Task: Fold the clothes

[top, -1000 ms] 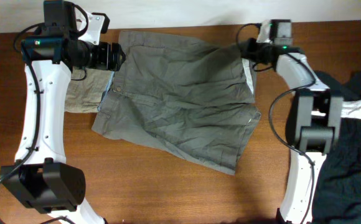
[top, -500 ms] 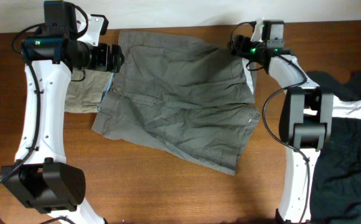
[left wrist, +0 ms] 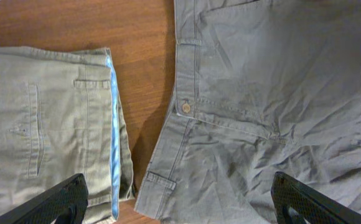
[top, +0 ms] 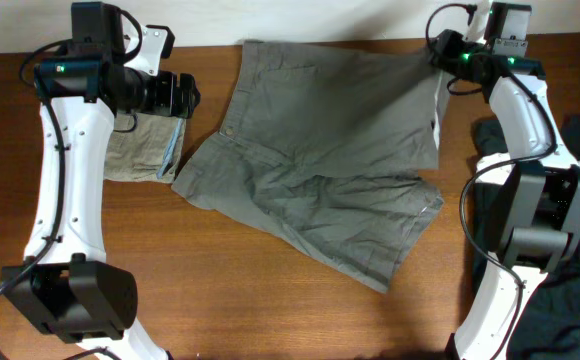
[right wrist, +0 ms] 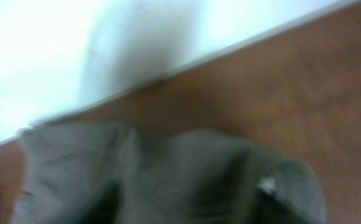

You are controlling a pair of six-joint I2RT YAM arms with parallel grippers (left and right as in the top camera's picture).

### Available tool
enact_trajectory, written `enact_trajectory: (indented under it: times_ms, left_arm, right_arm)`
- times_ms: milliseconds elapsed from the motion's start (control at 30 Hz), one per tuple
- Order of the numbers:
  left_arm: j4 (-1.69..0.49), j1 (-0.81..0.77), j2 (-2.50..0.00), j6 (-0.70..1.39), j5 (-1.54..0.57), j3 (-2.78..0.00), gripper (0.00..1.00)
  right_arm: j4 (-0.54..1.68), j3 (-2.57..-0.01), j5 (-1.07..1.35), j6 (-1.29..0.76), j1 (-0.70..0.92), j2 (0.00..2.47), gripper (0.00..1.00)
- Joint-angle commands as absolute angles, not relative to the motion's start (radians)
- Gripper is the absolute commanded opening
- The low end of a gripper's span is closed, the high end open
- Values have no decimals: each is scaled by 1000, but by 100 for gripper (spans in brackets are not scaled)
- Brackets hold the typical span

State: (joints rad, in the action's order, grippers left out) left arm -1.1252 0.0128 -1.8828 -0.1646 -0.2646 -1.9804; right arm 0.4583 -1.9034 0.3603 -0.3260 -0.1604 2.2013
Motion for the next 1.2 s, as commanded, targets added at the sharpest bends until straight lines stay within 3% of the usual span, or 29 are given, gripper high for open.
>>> enact_trajectory:
  times_ms: [0,67,367,567,600,667,700,767,800,933,1167]
  left_arm:
    - [-1155,14,-1868,-193,-260,-1989,94]
    - [-1184,14,-1868,-217,-252,-1989,99]
    - [-1276,16,-1886,-219,-70,-1877,99]
    - [-1119,120,-1910,-117,-31,-1691,99]
    - [-1059,169,-1938,-113,-73,-1679,92]
    - [-951,224,-2003,-122,-159,-1679,59]
    - [-911,237,-2038,-125,-157,-1679,49]
    - [-852,251,-2099,-130,-157,-1679,12]
    - [-818,254,-2135,-165,-157,-1679,1]
    - [-709,268,-2281,-189,-89,-1679,0]
    - [-685,458,-2396,-79,-60,-1691,0]
  right_arm:
    - [548,-1901,335,-293,-166,2197,80]
    - [618,-1901,382,-292,-177,2136,80]
    - [980,-1901,429,-265,-157,1752,76]
    - [1132,-1901,478,-150,31,1720,75]
    - [1160,-1901,447,-148,92,1720,74]
    - [1185,-1901,371,-150,171,1720,67]
    - [1188,-1901,359,-150,192,1720,62]
    - [1193,-1901,354,-175,218,1720,36]
    - [1194,-1901,354,-194,223,1720,24]
    - [1195,-1901,354,-222,222,1721,20]
    - [1228,-1900,346,-226,224,1746,20]
